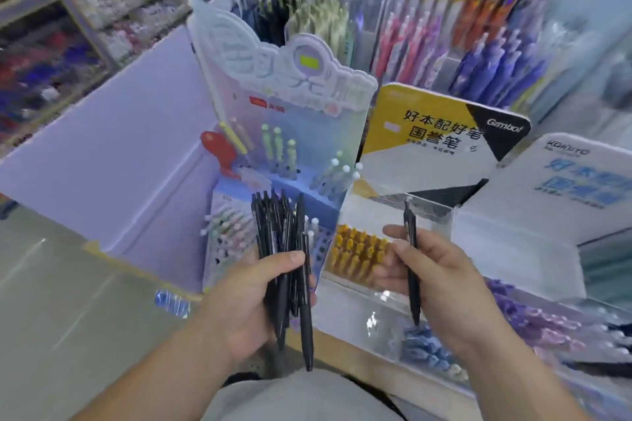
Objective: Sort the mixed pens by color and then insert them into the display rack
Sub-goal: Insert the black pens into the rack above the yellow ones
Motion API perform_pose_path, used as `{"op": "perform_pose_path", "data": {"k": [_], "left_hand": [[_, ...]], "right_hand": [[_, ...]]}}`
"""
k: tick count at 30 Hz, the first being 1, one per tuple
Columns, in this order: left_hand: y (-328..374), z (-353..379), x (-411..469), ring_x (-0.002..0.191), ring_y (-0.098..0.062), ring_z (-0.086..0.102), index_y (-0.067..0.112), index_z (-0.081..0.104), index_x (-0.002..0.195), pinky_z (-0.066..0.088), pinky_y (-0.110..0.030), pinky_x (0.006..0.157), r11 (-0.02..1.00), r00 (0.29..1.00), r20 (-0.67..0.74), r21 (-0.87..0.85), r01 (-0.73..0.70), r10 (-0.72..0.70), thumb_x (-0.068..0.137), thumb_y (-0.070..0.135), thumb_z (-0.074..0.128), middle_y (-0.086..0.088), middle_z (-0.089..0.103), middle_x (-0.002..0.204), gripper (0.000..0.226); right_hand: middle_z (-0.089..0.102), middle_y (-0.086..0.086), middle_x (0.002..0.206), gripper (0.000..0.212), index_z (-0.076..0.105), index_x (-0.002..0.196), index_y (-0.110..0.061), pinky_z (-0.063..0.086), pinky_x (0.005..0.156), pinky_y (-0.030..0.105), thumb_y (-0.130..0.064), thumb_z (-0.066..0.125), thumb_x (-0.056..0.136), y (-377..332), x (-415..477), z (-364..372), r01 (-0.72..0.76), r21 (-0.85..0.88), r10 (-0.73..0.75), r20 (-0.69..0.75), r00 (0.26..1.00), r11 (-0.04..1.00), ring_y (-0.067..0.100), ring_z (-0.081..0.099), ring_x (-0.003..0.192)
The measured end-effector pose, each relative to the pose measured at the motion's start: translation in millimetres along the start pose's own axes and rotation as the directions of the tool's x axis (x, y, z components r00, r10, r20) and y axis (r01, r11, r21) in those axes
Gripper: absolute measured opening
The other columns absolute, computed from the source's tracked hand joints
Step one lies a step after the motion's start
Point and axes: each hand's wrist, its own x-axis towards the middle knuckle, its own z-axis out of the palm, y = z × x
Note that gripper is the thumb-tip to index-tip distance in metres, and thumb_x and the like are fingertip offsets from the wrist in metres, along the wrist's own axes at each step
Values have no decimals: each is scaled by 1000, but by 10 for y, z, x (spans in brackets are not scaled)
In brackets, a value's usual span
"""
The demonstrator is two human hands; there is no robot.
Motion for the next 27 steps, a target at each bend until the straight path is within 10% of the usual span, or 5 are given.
{"op": "perform_pose_path", "data": {"k": [7, 14, 20, 27], "left_hand": [[355, -78, 188, 51, -21, 63, -1, 67, 86, 54, -28, 46, 996, 981, 179, 60, 63, -73, 69, 12, 65, -14, 63, 64, 22], [465, 8, 314, 61, -21, 66, -5, 63, 100, 58, -33, 54, 998, 974, 219, 34, 47, -53, 67, 11, 68, -14, 65, 73, 37], [469, 88, 360, 61, -23, 64, -2, 68, 90, 59, -34, 59, 999, 986, 167, 48, 13, -21, 67, 15, 70, -16, 65, 74, 29], [384, 121, 399, 66, -23, 66, -3, 66, 98, 58, -34, 60, 999, 993, 119, 31, -14, 10, 68, 14, 70, -16, 65, 79, 35]], "right_hand": [[43, 8, 66, 34, 73, 103, -16, 28, 50, 30, -27, 41, 105, 61, -160, 222, 59, -33, -67, -332, 941, 998, 20, 33, 52], [69, 10, 79, 25, 75, 92, -16, 50, 78, 38, -20, 52, 101, -152, -110, 284, 99, -189, -161, -348, 924, 977, 21, 61, 73], [76, -3, 86, 13, 71, 95, -18, 44, 64, 8, -10, 60, 96, -442, 154, 221, 242, -302, -320, -243, 916, 922, -5, 63, 69], [73, 3, 89, 10, 71, 96, -20, 58, 81, 43, -19, 75, 88, -524, 568, 164, 377, -379, -492, -274, 827, 845, 20, 68, 86]]}}
